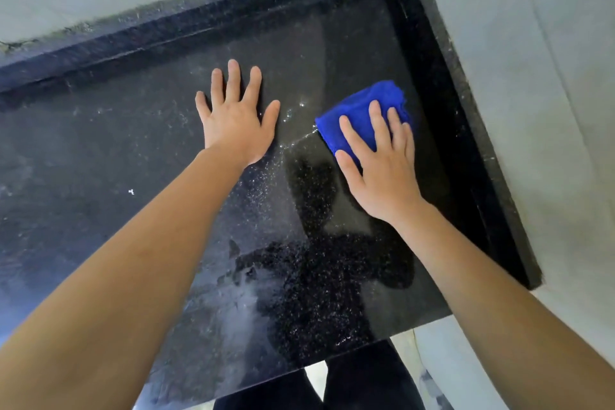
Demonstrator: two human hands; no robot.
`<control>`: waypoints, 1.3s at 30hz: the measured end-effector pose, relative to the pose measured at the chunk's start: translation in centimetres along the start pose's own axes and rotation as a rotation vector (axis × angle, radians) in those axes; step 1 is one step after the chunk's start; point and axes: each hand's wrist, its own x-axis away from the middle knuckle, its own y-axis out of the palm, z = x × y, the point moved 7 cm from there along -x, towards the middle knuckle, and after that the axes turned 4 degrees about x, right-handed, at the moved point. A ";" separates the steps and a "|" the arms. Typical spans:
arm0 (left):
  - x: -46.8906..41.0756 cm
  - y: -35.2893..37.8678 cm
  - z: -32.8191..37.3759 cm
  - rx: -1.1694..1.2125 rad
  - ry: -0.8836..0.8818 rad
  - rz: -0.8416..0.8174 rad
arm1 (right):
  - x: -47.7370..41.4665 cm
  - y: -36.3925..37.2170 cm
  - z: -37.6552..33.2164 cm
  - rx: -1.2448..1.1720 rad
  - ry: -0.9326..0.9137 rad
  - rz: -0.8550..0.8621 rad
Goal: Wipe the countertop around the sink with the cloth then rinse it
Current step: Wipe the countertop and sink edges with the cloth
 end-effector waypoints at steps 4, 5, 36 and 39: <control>0.0 0.0 0.0 0.002 0.008 0.003 | -3.3 -0.8 0.5 0.017 -0.024 -0.014; -0.1 0.0 0.0 -0.003 0.009 -0.001 | -5.2 -1.3 0.8 0.006 -0.005 -0.027; -0.2 0.4 -0.3 0.037 -0.017 0.020 | -19.9 -4.8 -2.5 0.071 -0.010 0.051; -0.4 0.4 -0.5 0.027 -0.013 0.013 | -19.3 -4.7 -2.4 0.069 -0.013 0.058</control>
